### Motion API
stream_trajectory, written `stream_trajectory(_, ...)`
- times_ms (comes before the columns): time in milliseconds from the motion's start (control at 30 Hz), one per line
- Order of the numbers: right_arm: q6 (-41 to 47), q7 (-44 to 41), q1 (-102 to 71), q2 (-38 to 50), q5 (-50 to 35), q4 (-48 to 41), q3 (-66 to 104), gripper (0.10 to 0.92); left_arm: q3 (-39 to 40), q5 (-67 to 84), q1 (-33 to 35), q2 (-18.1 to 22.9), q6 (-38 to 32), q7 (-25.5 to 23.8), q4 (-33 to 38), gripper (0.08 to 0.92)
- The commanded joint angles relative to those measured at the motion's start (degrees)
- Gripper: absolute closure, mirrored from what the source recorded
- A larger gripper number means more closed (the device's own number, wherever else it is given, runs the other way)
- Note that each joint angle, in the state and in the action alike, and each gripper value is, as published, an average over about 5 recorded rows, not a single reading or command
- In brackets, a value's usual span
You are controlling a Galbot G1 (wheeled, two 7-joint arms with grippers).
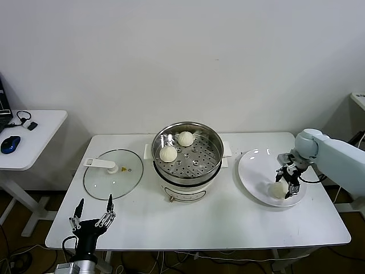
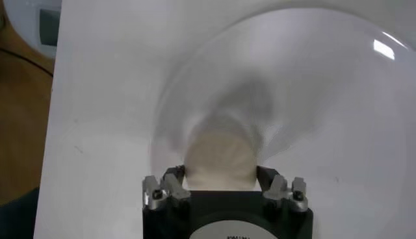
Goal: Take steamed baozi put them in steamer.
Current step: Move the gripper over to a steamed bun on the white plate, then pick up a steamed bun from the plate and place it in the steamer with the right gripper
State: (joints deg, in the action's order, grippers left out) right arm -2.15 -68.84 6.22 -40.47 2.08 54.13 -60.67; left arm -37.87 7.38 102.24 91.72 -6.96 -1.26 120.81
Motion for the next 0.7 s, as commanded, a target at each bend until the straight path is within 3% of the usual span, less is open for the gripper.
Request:
stream_trajectory(33,-0.11,-0.09,-0.03,-0.09,0.12,-0.07,0.51,0.346,0.11,-0.15,-0.15,0.04,0.10,-0.01,-0.07,0.177)
stream_trajectory(367,-0.93,-0.54,4.88,1.94,-2.16,4.56,-2.45,0.370,0.15,-0.19,-0.24,0.05,0.08,0.00,-0.34,0.177)
stream_trajectory(700,-6.35,-2.41,28.93,2.85,-9.51,16.77,-19.76,0.372,0.21,-0.30,-0.77,0.04,0.30,-0.03,-0.23,0.177)
